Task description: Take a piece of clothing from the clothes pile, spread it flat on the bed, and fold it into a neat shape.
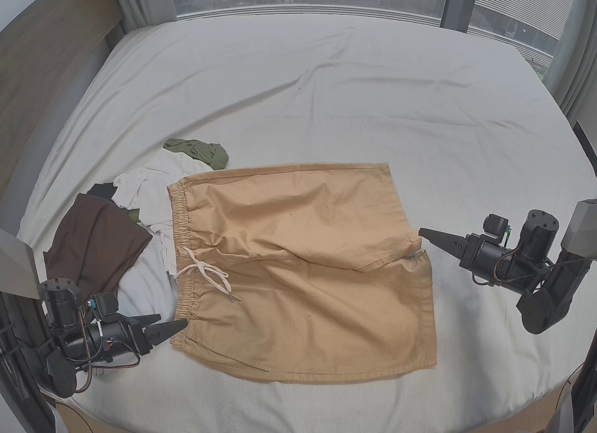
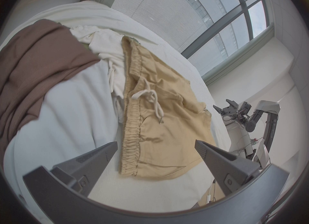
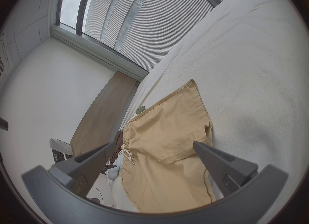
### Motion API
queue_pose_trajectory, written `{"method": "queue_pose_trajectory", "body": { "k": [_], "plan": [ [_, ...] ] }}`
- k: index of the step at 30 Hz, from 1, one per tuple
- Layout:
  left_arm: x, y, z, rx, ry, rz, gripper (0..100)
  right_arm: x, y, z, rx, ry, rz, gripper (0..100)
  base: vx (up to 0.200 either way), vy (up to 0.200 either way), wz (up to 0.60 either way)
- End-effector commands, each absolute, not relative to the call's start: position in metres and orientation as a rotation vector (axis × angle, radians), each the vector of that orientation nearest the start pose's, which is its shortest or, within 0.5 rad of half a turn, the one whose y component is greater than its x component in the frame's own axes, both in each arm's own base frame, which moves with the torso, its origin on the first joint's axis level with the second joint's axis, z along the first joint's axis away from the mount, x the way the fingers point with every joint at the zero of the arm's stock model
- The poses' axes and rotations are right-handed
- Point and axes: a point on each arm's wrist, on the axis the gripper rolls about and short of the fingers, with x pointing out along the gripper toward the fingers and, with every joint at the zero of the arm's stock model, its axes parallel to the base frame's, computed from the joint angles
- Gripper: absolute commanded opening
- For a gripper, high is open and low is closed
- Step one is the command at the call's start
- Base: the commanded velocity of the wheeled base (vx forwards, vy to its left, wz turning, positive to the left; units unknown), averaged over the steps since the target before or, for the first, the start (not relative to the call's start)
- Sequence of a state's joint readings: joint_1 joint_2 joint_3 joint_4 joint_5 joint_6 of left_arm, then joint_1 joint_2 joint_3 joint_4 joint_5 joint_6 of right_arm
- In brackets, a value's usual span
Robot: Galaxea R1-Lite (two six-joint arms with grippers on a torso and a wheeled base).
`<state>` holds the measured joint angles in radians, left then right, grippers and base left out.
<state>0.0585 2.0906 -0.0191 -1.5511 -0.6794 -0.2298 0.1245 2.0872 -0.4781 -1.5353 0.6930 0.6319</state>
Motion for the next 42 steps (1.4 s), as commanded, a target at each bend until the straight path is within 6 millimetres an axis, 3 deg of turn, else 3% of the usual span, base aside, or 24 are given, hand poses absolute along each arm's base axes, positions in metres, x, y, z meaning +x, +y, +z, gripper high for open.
{"method": "queue_pose_trajectory", "body": {
  "k": [1, 23, 38, 39, 42],
  "plan": [
    [0.213, 0.003, 0.007, -0.446, 0.637, -0.512, 100, 0.309, 0.056, 0.076, 0.614, 0.331, 0.775, 100, 0.0, 0.0, 0.0],
    [0.221, 0.001, -0.022, -0.492, 0.74, -0.523, 100, 0.309, 0.056, 0.076, 0.615, 0.332, 0.776, 100, 0.0, 0.0, 0.0],
    [0.228, -0.001, -0.024, -0.486, 0.725, -0.525, 100, 0.309, 0.056, 0.076, 0.613, 0.332, 0.776, 100, 0.0, 0.0, 0.0],
    [0.229, -0.001, -0.024, -0.485, 0.722, -0.525, 0, 0.309, 0.056, 0.076, 0.613, 0.332, 0.776, 100, 0.0, 0.0, 0.0],
    [0.229, 0.0, -0.024, -0.486, 0.722, -0.524, 0, 0.309, 0.056, 0.077, 0.613, 0.33, 0.776, 100, 0.0, 0.0, 0.0]
  ]
}}
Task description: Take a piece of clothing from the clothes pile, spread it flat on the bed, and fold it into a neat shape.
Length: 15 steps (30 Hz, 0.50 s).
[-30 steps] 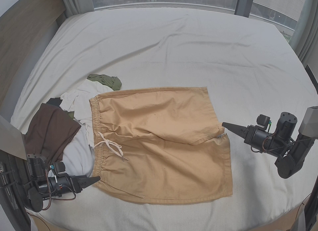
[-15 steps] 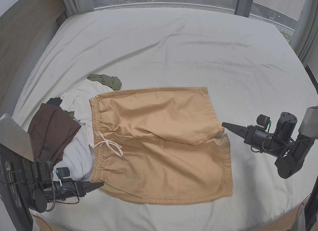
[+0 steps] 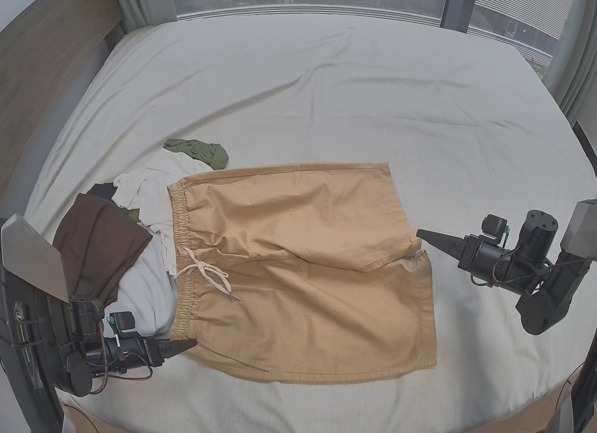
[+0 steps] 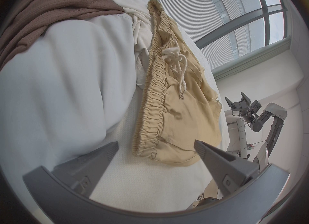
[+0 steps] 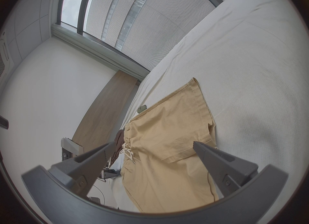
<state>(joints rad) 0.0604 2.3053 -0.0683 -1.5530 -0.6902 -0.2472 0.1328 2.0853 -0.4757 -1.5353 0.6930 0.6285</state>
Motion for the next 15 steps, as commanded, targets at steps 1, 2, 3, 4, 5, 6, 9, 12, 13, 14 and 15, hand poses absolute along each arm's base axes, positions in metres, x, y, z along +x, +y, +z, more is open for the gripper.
{"method": "queue_pose_trajectory", "body": {
  "k": [1, 2, 3, 4, 5, 6, 9, 12, 13, 14, 15],
  "plan": [
    [0.229, 0.0, -0.024, -0.486, 0.722, -0.524, 0, 0.308, 0.056, 0.076, 0.613, 0.332, 0.776, 100, 0.0, 0.0, 0.0],
    [0.23, 0.0, -0.024, -0.486, 0.722, -0.524, 0, 0.308, 0.055, 0.075, 0.613, 0.335, 0.773, 100, 0.0, 0.0, 0.0],
    [0.23, 0.0, -0.024, -0.485, 0.72, -0.524, 0, 0.307, 0.055, 0.075, 0.615, 0.34, 0.772, 100, 0.0, 0.0, 0.0],
    [0.23, 0.0, -0.024, -0.485, 0.718, -0.523, 0, 0.306, 0.055, 0.074, 0.611, 0.341, 0.771, 100, 0.0, 0.0, 0.0],
    [0.23, 0.0, -0.024, -0.485, 0.718, -0.523, 0, 0.307, 0.055, 0.074, 0.608, 0.342, 0.771, 100, 0.0, 0.0, 0.0],
    [0.23, 0.0, -0.024, -0.485, 0.718, -0.523, 0, 0.307, 0.055, 0.074, 0.608, 0.342, 0.771, 100, 0.0, 0.0, 0.0],
    [0.231, 0.002, -0.024, -0.485, 0.711, -0.518, 0, 0.303, 0.053, 0.069, 0.573, 0.349, 0.763, 100, 0.0, 0.0, 0.0],
    [0.232, 0.001, -0.023, -0.484, 0.71, -0.52, 0, 0.299, 0.052, 0.065, 0.56, 0.363, 0.759, 100, 0.0, 0.0, 0.0],
    [0.231, 0.001, -0.023, -0.484, 0.71, -0.52, 0, 0.296, 0.051, 0.063, 0.552, 0.371, 0.756, 100, 0.0, 0.0, 0.0],
    [0.231, 0.001, -0.023, -0.483, 0.711, -0.523, 0, 0.295, 0.051, 0.061, 0.545, 0.381, 0.753, 100, 0.0, 0.0, 0.0],
    [0.231, 0.001, -0.023, -0.483, 0.711, -0.523, 0, 0.294, 0.05, 0.059, 0.537, 0.392, 0.748, 100, 0.0, 0.0, 0.0]
  ]
}}
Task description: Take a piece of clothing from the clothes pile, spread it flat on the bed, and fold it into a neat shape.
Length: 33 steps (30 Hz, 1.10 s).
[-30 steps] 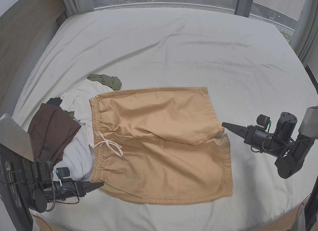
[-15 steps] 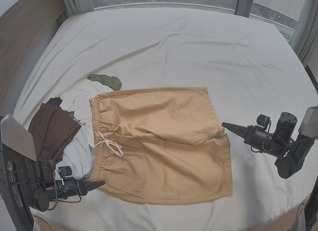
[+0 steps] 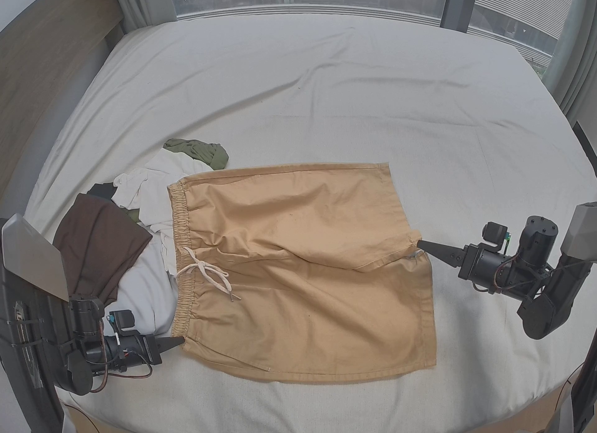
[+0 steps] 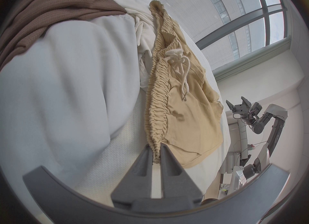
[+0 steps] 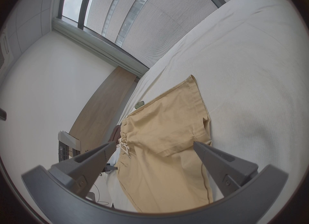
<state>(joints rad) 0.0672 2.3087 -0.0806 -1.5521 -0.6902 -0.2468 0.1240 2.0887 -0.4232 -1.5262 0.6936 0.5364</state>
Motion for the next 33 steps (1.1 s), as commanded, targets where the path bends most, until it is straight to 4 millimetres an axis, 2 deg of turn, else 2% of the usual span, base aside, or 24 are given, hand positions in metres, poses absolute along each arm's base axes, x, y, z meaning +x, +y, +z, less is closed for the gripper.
{"method": "queue_pose_trajectory", "body": {
  "k": [1, 6, 10, 20, 33],
  "plan": [
    [0.231, 0.0, -0.023, -0.481, 0.711, -0.526, 0, 0.293, 0.049, 0.055, 0.529, 0.41, 0.742, 100, 0.0, 0.0, 0.0],
    [0.23, -0.001, -0.022, -0.48, 0.714, -0.529, 0, 0.287, 0.039, 0.033, 0.398, 0.547, 0.703, 100, 0.0, 0.0, 0.0],
    [0.23, -0.001, -0.023, -0.481, 0.717, -0.529, 0, 0.279, 0.035, 0.024, 0.353, 0.643, 0.692, 100, 0.0, 0.0, 0.0],
    [0.229, -0.001, -0.023, -0.478, 0.718, -0.529, 0, 0.253, 0.035, 0.017, 0.324, 0.818, 0.701, 100, 0.0, 0.0, 0.0],
    [0.228, -0.001, -0.023, -0.478, 0.721, -0.529, 0, 0.239, 0.041, 0.011, 0.338, 0.963, 0.712, 100, 0.0, 0.0, 0.0]
  ]
}}
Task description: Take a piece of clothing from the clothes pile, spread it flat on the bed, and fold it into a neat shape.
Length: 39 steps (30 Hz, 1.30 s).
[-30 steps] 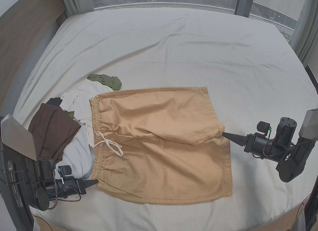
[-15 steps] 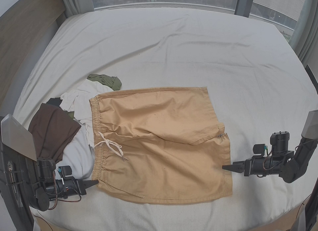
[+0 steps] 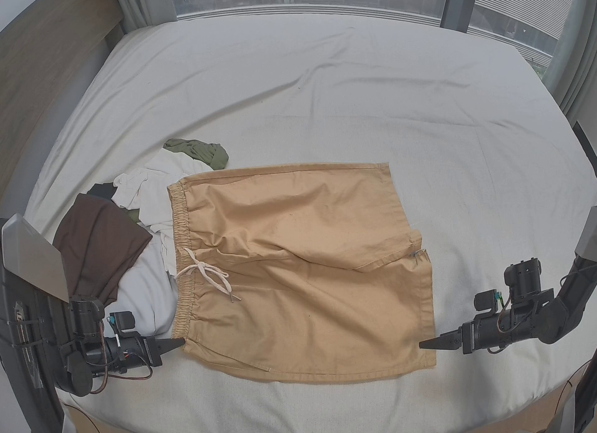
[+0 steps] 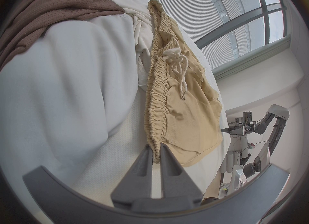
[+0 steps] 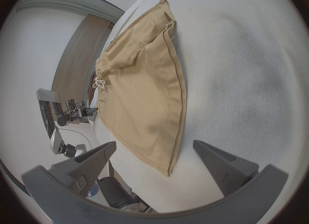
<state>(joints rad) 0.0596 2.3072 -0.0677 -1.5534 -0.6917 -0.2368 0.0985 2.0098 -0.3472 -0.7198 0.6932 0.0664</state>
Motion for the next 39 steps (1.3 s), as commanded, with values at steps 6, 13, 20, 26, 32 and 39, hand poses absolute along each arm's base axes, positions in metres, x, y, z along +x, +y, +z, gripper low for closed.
{"method": "queue_pose_trajectory", "body": {
  "k": [6, 13, 20, 26, 32, 39],
  "plan": [
    [0.228, -0.001, -0.023, -0.478, 0.72, -0.531, 0, 0.234, 0.046, 0.006, 0.342, 1.024, 0.724, 100, 0.0, 0.0, 0.0],
    [0.228, -0.001, -0.023, -0.477, 0.72, -0.533, 0, 0.233, 0.046, -0.001, 0.352, 1.062, 0.713, 100, 0.0, 0.0, 0.0],
    [0.228, -0.002, -0.023, -0.476, 0.721, -0.536, 0, 0.233, 0.048, -0.001, 0.35, 1.066, 0.718, 100, 0.0, 0.0, 0.0],
    [0.228, -0.002, -0.023, -0.474, 0.723, -0.539, 0, 0.234, 0.048, -0.005, 0.352, 1.079, 0.717, 100, 0.0, 0.0, 0.0],
    [0.228, -0.002, -0.023, -0.474, 0.721, -0.54, 0, 0.235, 0.048, -0.005, 0.351, 1.072, 0.717, 0, 0.0, 0.0, 0.0],
    [0.228, -0.002, -0.023, -0.474, 0.721, -0.54, 0, 0.236, 0.048, -0.005, 0.351, 1.072, 0.715, 0, 0.0, 0.0, 0.0]
  ]
}}
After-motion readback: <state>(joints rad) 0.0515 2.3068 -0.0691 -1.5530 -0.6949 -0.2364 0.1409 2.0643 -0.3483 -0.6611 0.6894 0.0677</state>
